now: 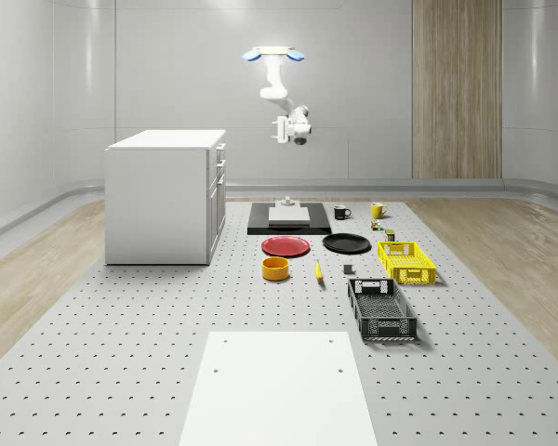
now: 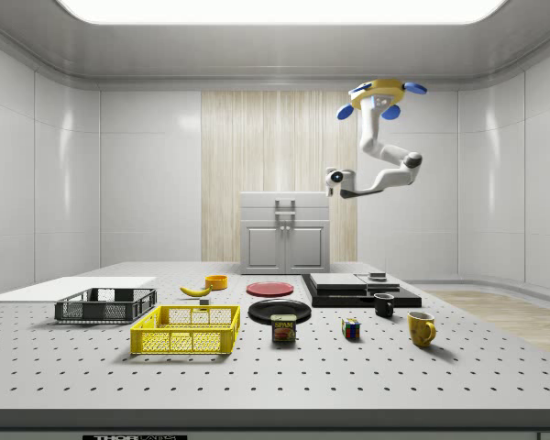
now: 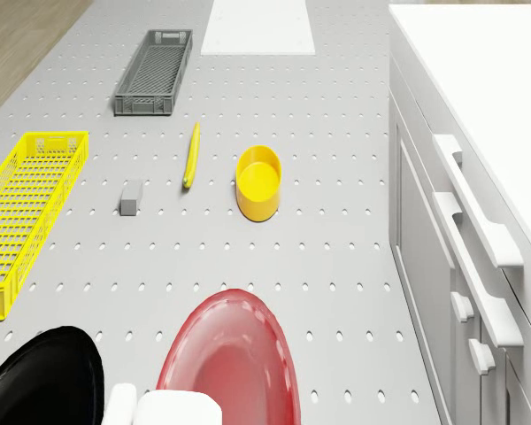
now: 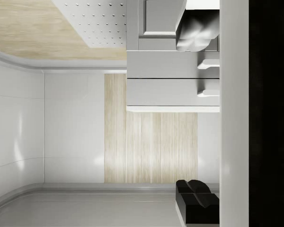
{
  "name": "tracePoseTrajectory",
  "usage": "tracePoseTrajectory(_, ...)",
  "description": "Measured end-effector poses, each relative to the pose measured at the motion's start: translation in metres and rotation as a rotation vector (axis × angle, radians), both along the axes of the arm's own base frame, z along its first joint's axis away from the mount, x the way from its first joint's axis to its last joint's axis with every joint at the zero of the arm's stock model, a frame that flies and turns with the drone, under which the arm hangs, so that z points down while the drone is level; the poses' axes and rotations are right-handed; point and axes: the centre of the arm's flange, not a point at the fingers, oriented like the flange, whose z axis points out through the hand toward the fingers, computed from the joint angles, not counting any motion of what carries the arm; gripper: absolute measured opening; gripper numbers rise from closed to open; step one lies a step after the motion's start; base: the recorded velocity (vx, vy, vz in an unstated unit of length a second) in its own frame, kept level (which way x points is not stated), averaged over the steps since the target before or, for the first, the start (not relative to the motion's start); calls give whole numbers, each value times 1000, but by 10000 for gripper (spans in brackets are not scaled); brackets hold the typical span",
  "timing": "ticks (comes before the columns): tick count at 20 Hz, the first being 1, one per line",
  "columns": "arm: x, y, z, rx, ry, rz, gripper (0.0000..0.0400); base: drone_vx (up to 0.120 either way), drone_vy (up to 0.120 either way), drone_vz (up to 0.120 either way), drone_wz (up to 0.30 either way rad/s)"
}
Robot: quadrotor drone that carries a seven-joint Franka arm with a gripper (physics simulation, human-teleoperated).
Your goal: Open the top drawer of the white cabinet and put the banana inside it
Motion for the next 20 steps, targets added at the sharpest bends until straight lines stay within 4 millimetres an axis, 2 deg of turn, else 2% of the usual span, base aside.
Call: tracePoseTrajectory(20, 0, 0, 0, 0, 0, 0, 400, 120, -120, 0, 0)
